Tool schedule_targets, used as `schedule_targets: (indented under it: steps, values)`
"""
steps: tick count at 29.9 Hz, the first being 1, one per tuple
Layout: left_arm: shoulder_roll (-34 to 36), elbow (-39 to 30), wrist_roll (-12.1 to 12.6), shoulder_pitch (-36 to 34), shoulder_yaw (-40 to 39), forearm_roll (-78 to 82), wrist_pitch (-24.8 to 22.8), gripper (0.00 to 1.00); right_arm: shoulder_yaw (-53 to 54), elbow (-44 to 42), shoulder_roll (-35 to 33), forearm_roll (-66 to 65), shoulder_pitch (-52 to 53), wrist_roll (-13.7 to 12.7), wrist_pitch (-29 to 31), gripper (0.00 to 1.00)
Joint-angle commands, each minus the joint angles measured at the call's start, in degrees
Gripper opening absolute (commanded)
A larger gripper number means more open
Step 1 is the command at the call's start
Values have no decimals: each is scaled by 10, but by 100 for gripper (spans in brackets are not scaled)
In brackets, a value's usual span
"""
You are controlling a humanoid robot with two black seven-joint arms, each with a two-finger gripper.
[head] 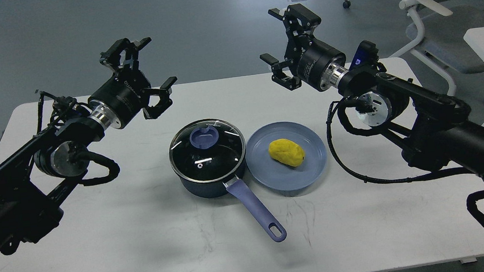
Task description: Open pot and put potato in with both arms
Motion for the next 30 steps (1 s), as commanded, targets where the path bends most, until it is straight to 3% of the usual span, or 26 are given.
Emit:
schedule_targets:
  steps: [1, 30]
  values:
    - [2, 2, 0, 0, -2, 0, 2, 99, 1, 3, -15, 1, 4, -9, 10, 100]
    - [-12, 30, 2, 12, -19, -2, 2, 99, -2, -8, -37, 2, 34, -10, 1, 100]
